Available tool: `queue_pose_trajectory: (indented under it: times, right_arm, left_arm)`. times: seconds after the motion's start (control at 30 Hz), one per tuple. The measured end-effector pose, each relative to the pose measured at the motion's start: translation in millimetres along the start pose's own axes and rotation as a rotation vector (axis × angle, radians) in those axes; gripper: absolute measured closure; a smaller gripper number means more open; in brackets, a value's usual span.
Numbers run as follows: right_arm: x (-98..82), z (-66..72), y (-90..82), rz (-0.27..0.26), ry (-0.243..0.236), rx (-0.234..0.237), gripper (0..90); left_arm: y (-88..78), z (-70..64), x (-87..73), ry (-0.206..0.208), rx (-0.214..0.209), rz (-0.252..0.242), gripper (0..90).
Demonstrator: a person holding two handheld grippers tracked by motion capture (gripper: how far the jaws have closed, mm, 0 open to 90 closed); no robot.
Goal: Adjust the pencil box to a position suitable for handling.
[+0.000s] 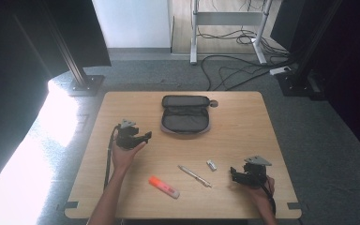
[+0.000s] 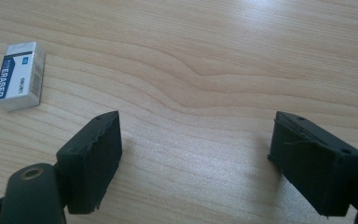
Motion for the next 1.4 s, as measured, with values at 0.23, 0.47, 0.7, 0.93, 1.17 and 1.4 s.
queue_pose_trajectory:
  times: [0.23,0.47,0.7,0.93,1.17,1.4]
  right_arm:
    - [0.0,0.0,0.0,0.000,0.000,0.000,16.5]
    - [0.2,-0.1,0.2,0.001,0.001,0.001,16.5]
    - [1.2,-0.8,1.2,0.002,0.003,-0.002,16.4]
    - [1.6,-1.1,1.6,0.001,0.003,0.000,16.4]
    - [1.5,-1.2,1.5,0.001,0.001,-0.001,16.6]
    - [1.2,-1.5,1.0,0.001,0.007,-0.007,17.0]
  left_arm:
    - [8.5,-4.9,8.6,0.005,-0.013,0.008,35.9]
    - [18.0,-4.0,20.7,-0.005,-0.024,0.022,36.3]
    - [20.8,-9.1,37.4,-0.010,-0.045,0.006,36.2]
    - [31.3,-11.2,41.4,0.002,-0.035,0.026,36.3]
    - [45.1,-12.0,42.6,-0.003,-0.016,0.039,36.2]
    - [56.9,-9.2,38.9,-0.032,-0.020,0.056,36.6]
Point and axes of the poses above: each handheld gripper's, and its own axes: y roughly forward along the jaws, x roughly out of its top, z roughly to its left, the point moved 10 cm from there along y, roughly forward along the jaws, and after that the axes turned 11 degrees about x, right-handed, at the moved point
